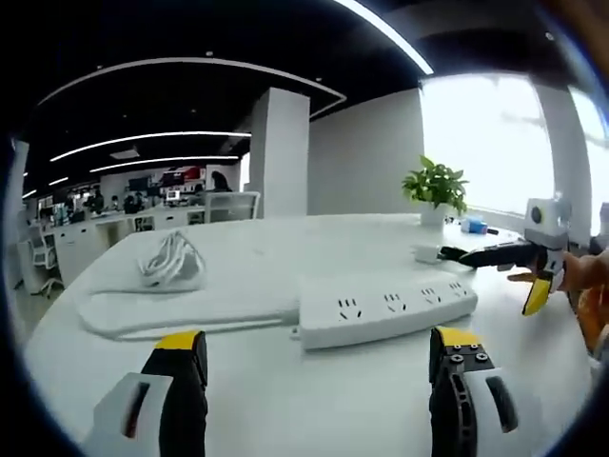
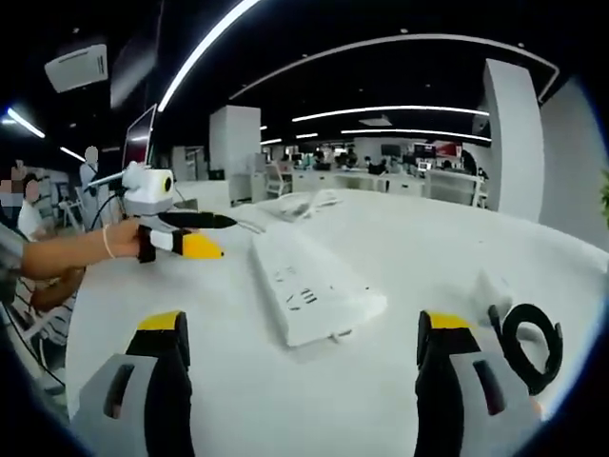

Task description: Straighten the power strip on the desk, plug the charger into it

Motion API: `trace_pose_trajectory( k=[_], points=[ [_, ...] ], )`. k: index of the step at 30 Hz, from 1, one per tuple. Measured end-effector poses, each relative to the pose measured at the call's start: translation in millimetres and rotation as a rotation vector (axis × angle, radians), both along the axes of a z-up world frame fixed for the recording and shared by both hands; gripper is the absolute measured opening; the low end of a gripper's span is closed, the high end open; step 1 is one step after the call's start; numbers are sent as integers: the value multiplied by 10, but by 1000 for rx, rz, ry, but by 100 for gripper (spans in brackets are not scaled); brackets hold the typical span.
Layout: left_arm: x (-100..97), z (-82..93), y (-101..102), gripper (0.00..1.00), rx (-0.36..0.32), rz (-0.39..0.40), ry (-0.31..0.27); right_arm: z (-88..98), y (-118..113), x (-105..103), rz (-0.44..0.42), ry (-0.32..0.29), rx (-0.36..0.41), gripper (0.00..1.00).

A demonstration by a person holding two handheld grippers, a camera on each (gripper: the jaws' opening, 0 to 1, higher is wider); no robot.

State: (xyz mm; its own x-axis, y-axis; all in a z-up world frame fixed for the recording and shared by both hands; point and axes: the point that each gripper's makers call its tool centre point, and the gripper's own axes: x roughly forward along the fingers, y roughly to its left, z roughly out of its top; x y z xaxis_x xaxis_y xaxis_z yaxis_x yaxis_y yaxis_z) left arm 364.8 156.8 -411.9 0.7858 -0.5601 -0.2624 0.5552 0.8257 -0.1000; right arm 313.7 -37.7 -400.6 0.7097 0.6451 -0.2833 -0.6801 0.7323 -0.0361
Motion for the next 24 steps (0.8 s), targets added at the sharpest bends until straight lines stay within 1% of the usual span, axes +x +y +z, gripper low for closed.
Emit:
trace_pose_trajectory(
  k=[6, 12, 19, 21, 24],
  points=[
    [32, -9, -15, 99, 9, -7, 4, -33, 9, 27, -3, 10, -8, 99],
    [89, -71, -17, 99, 23, -20, 32, -79, 10, 28, -8, 30, -9, 98],
    [136, -115, -31, 99, 40, -39, 49, -134, 3, 48, -16, 56, -11, 96],
    [141, -132, -31, 99, 35, -42, 68, -134, 12, 49, -16, 59, -10, 96],
    [152, -123, -47, 99, 28, -48, 72, -122, 31, 59, -16, 56, -11, 95]
  ],
)
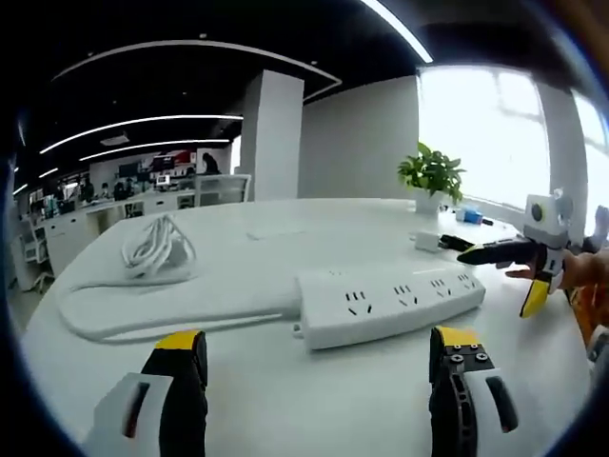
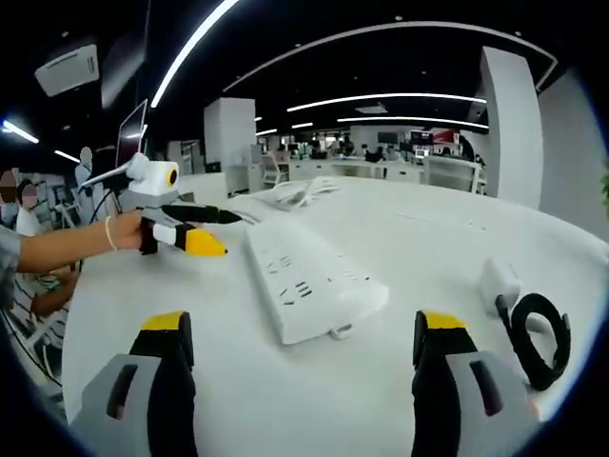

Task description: Straighten the power strip on the desk, plug the charger into it

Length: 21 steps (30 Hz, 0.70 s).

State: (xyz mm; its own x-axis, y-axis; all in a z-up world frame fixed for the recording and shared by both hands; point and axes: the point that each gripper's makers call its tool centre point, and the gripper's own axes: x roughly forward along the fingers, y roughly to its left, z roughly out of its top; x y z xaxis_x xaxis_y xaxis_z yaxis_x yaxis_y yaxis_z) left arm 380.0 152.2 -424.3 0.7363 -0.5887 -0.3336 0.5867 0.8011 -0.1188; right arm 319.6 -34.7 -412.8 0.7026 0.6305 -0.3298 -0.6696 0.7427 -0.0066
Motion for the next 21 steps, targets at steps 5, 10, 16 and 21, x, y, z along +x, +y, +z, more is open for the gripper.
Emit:
trace_pose_trajectory(
  k=[5, 10, 16, 21],
  points=[
    [50, -35, 3, 97, 31, -14, 6, -13, 34, 10, 4, 7, -5, 94],
    [60, -83, -20, 95, 48, -37, 31, -18, 55, 16, 7, 8, -9, 93],
    [52, -73, -83, 94, 69, -65, 19, -25, 48, 61, 2, 13, -8, 91],
    [80, -79, -99, 90, 49, -73, 30, -19, 62, 89, 4, 26, 1, 90]
  ],
)
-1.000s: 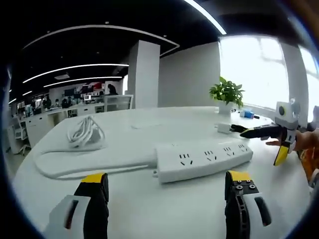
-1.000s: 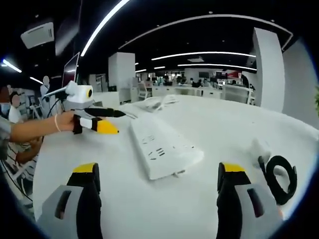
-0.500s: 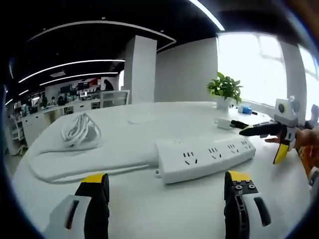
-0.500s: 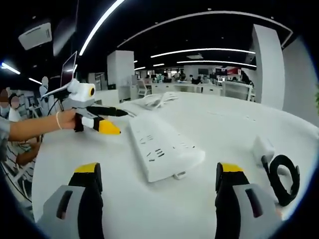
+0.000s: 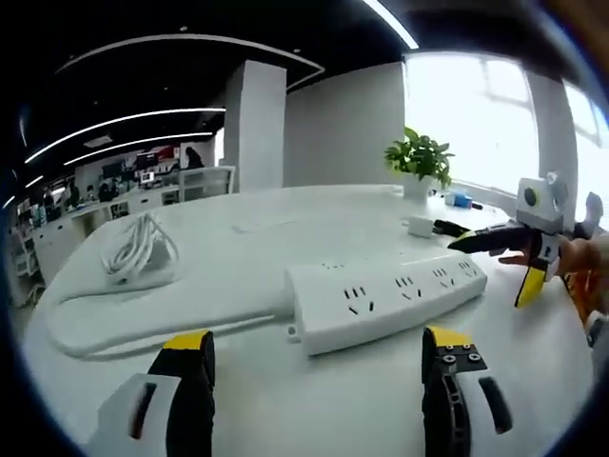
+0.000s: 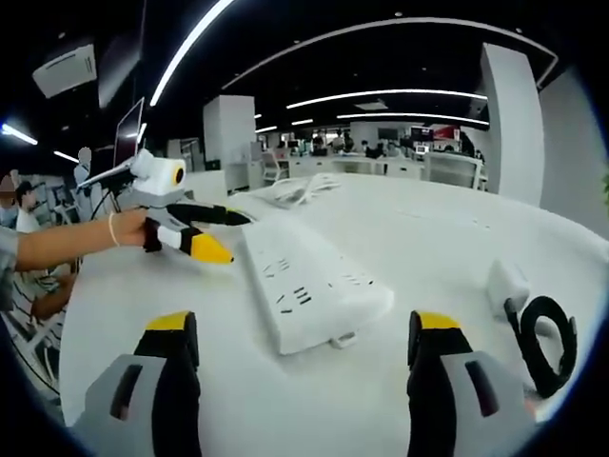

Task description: Straighten the power strip on the desk, plug the charger into it

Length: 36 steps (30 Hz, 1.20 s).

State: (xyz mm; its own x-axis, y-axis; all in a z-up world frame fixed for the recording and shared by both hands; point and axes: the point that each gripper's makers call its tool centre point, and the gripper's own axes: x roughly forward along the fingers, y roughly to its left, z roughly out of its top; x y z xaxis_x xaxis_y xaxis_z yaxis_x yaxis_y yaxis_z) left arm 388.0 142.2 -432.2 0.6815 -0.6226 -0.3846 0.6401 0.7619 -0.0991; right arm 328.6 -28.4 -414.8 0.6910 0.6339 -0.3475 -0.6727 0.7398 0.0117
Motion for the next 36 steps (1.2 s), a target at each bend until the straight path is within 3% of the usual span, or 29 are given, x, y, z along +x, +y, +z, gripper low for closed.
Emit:
trace_pose_trajectory(
  k=[4, 16, 22, 36],
  points=[
    [14, 13, -8, 83, -4, -10, 1, 24, -3, 11, 1, -4, 1, 90],
    [47, 23, -53, 78, 5, -30, -2, -28, -13, 12, 2, 18, -2, 88],
    [34, 37, -79, 65, 0, -52, -2, -35, -12, 16, 1, 22, 1, 87],
    [1, 7, -111, 57, 22, -81, 12, -44, -14, 15, -6, 24, -5, 79]
  ],
)
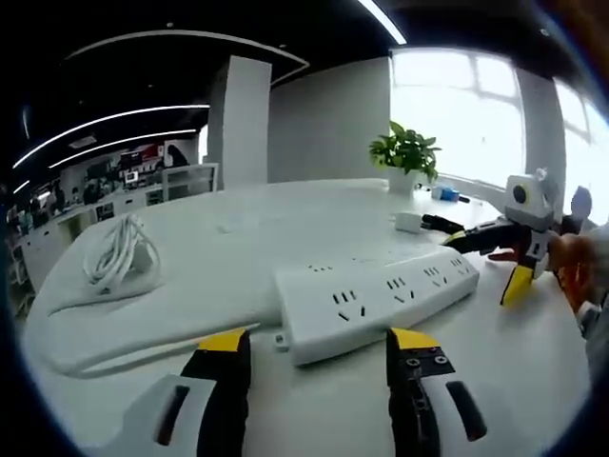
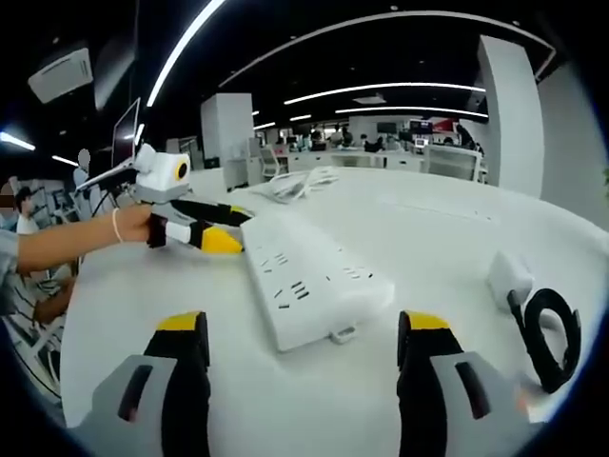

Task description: Straighten the power strip on the desk, plug the charger into it

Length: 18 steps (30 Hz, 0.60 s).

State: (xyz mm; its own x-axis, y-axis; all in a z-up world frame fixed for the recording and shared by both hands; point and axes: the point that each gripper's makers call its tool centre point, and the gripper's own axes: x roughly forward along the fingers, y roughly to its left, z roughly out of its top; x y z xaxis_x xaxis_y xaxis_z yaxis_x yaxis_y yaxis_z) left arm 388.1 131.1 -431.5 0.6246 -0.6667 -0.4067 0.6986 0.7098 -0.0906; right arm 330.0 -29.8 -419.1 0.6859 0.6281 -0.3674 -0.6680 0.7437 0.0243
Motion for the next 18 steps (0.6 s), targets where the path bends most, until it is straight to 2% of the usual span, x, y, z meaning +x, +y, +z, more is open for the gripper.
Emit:
trace_pose_trajectory(
  k=[18],
  points=[
    [-33, 2, -7, 54, -15, -8, 26, -31, 39, -27, 6, 5, -17, 76]
  ],
)
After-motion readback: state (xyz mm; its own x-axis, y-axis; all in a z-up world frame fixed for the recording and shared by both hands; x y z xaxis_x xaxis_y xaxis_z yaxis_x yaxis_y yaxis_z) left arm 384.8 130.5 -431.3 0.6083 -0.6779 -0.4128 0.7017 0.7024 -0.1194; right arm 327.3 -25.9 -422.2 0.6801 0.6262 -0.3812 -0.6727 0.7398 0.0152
